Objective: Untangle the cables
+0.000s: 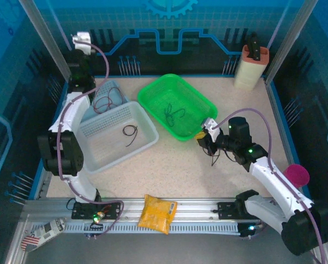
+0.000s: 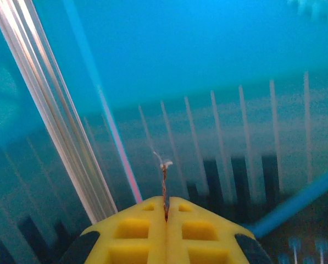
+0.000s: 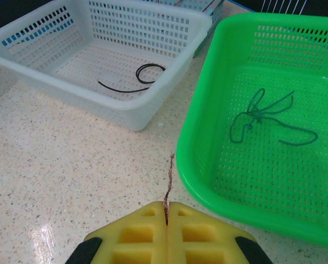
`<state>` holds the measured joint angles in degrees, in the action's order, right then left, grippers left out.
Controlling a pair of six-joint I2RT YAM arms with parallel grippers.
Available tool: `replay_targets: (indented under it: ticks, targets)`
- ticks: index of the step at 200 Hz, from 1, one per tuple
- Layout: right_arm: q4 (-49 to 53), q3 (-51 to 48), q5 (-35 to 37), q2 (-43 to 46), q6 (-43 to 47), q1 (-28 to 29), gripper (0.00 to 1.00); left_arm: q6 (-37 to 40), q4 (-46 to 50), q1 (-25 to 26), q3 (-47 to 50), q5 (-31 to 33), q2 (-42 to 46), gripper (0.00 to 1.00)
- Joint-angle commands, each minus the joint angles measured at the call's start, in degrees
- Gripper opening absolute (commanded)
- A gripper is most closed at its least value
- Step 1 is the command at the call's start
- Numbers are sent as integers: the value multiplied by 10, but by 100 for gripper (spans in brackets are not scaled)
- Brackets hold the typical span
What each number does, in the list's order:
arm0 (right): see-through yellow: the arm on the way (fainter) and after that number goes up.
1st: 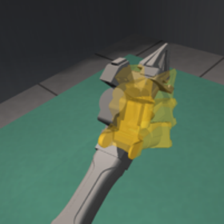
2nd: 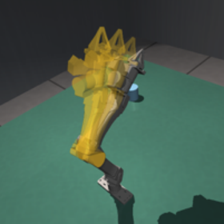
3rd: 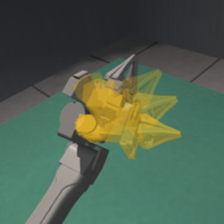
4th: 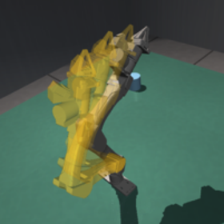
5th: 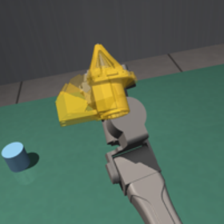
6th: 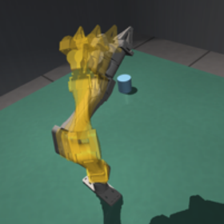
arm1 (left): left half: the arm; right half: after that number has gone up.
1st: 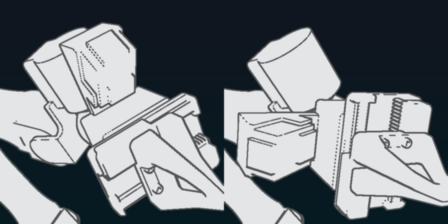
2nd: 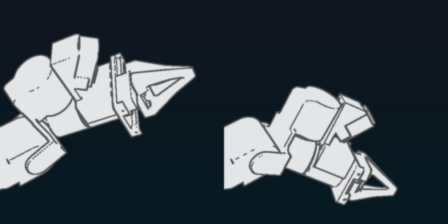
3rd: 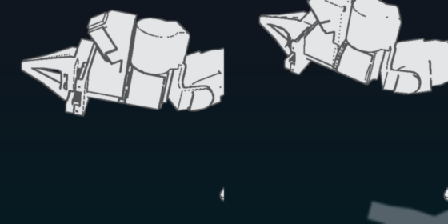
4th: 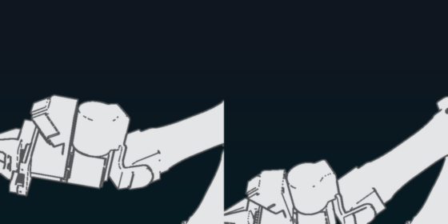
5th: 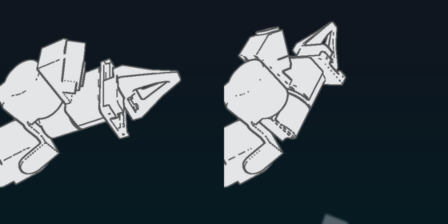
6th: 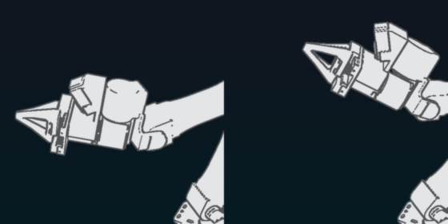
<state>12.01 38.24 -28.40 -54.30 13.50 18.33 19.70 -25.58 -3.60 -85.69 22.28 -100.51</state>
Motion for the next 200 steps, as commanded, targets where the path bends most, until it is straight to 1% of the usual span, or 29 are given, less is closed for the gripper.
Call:
replay_targets:
  ticks: [1, 16, 30, 31, 34, 37, 48, 51, 54, 56, 67, 84, 103, 123, 137, 148, 167, 187, 200]
  targets:
    - [18, 1, 8, 15, 0, 2, 0, -63, -50, -2, 56, 23, 0, 0]
    - [11, -7, 9, 22, -5, 2, 0, -77, -66, -2, 99, 34, -10, 0]
    - [11, -9, 7, 24, -7, 2, 0, -82, -63, -3, 113, 35, -23, 0]
    - [11, -9, 7, 24, -8, 3, 0, -82, -62, -3, 114, 35, -23, 1]
    - [12, -9, 6, 24, -7, 3, 0, -82, -61, -4, 115, 35, -26, 11]
    - [12, -9, 6, 23, -7, 3, 0, -83, -59, -5, 115, 37, -29, 22]
    - [13, -10, 6, 24, -7, 3, 0, -85, -59, -4, 118, 46, -35, 75]
    - [13, -10, 7, 24, -7, 3, 0, -85, -58, -5, 118, 49, -35, 87]
    - [13, -9, 7, 24, -7, 4, 0, -86, -57, -5, 118, 52, -36, 96]
    - [13, -10, 7, 24, -7, 4, 0, -86, -55, -4, 117, 53, -36, 99]
    - [12, -11, 9, 27, -8, 4, 0, -84, -48, -4, 116, 50, -33, 99]
    - [9, -11, 12, 30, -11, 4, 0, -78, -58, -5, 124, 26, -19, 99]
    - [11, -8, 14, 31, -13, 4, 0, -73, -34, 5, 127, 33, 17, 99]
    - [10, 2, 19, 35, -26, 4, 0, -65, -12, 32, 164, 38, 95, 99]
    - [16, 21, 29, 38, -41, 3, 0, -83, 17, 48, 200, 4, 162, 99]
    - [20, 38, 38, 39, -53, 3, 0, -104, 53, 56, 225, -58, 216, 99]
    - [27, 68, 35, 39, -73, -1, 0, -129, 92, 66, 270, -218, 296, 99]
    - [32, 99, 21, 37, -96, -7, 0, -120, 106, 78, 313, -431, 358, 99]
    - [37, 118, 14, 35, -104, -9, 0, -109, 117, 92, 326, -556, 374, 99]
